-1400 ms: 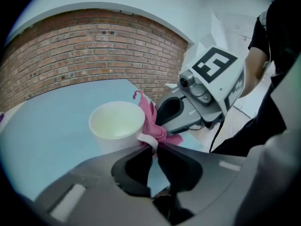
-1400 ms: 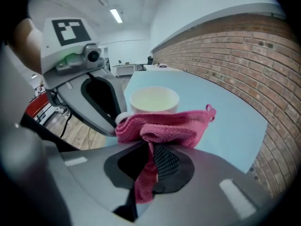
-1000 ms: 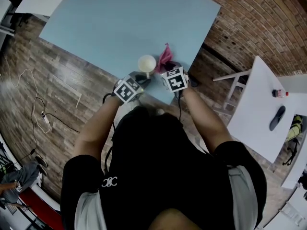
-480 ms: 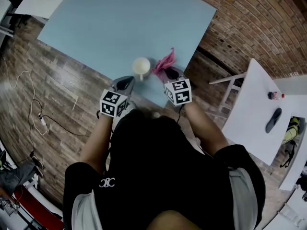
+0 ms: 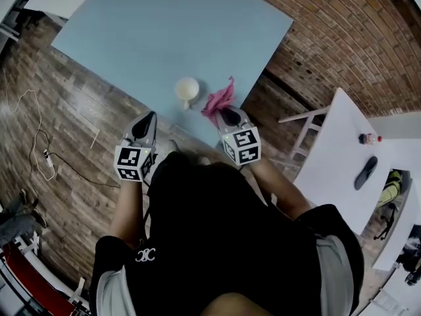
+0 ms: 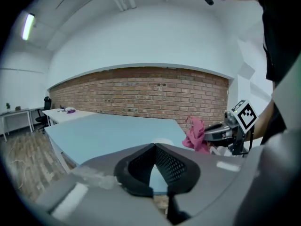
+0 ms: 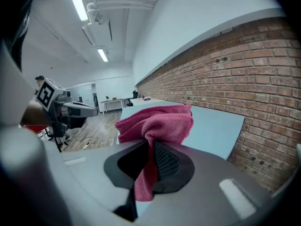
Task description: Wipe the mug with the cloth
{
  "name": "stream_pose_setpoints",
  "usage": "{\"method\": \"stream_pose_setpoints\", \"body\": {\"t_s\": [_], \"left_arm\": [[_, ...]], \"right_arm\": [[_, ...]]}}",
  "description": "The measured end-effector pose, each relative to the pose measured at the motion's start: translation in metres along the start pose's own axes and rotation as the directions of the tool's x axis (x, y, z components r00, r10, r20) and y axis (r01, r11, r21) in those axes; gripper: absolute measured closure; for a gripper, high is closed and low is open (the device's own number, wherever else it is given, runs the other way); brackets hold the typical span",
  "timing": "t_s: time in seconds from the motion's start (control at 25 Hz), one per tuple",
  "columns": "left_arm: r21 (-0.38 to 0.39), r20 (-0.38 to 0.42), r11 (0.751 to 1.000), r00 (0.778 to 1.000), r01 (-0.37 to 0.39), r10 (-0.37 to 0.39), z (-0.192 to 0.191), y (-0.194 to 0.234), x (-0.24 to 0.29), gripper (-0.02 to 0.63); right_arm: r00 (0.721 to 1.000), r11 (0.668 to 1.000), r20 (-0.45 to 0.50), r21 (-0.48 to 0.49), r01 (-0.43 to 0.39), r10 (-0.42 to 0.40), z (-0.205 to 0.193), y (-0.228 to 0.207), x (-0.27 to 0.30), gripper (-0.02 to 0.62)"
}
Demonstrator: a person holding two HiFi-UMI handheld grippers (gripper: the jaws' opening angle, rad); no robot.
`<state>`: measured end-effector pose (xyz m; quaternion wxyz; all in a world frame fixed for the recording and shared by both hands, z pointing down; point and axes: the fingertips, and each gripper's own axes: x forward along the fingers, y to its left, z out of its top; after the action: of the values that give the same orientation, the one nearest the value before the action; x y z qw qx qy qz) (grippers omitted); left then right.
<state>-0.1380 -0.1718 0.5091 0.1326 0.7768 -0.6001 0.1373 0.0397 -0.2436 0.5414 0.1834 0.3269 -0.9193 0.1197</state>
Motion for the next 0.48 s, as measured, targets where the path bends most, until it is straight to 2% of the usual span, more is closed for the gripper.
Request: {"method": "stream_pose_setpoints", "body": {"t_s": [0.28, 0.48], "left_arm": [[-0.091, 0.009, 0.994, 0.998, -0.062, 0.063, -0.003, 0.004, -0.012, 0.606], [-0.094, -0.002, 0.993, 0.997, -0.074, 0.074, -0.003, 0.01, -0.014, 0.606]], "right_arm": [[1.0, 1.0, 0.018, 0.013, -0.007, 0.006, 0.012, 0.01, -0.024, 0.558], [1.0, 0.999, 0.002, 0.032, -0.008, 0.008, 0.0, 0.01, -0.026, 0.558]]}}
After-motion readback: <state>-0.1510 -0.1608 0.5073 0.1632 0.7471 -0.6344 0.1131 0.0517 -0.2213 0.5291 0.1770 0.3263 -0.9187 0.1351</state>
